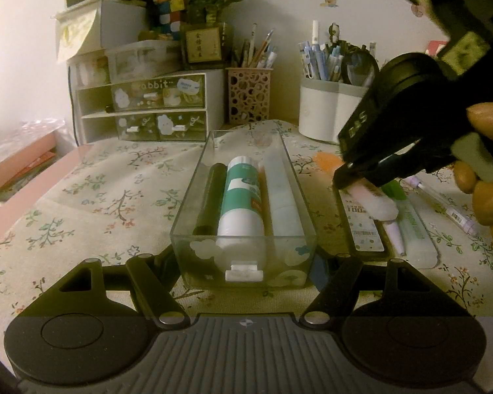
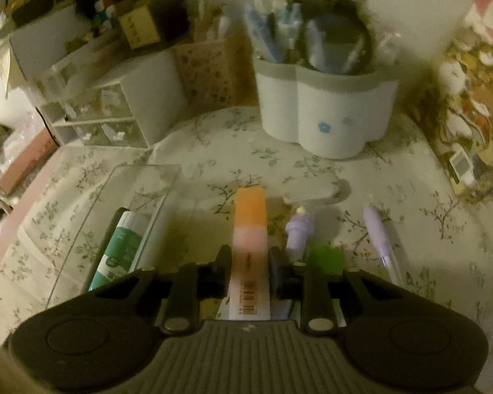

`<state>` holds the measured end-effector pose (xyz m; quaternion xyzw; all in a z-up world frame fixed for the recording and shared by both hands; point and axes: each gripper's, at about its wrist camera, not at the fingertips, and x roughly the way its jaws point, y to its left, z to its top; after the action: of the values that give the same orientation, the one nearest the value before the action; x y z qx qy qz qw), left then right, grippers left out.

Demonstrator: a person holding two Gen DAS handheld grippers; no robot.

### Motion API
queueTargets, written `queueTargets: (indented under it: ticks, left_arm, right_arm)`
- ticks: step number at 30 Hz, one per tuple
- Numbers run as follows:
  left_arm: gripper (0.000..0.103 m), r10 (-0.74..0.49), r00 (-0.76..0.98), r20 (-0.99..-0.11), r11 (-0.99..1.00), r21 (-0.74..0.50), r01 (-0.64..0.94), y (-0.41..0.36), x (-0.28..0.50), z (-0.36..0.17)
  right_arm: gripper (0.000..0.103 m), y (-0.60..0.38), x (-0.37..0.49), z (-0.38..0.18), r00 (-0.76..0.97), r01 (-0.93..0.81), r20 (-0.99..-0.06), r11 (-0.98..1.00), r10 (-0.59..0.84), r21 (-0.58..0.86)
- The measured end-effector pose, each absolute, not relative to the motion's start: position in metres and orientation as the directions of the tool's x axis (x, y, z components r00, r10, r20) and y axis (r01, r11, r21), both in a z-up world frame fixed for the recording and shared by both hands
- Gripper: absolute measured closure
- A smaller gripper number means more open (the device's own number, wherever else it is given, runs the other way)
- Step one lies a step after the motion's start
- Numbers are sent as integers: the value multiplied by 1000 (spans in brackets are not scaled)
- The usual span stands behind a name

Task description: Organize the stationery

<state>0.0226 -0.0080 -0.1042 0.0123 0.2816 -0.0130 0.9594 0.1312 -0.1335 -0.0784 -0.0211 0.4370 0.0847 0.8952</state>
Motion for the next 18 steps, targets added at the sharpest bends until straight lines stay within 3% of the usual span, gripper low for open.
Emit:
queueTargets:
  ticks: [6,18]
  left_arm:
    - [30,-18,841,-541,999,16,32,-8,23,-104]
    - [30,-18,841,-541,999,17,32,-8,23,-104]
  right_arm:
    - [85,-160,122,-63,639,-117,-744,980,196,158]
    - [84,-192,95,-72,621,-98,-765,986,168,137]
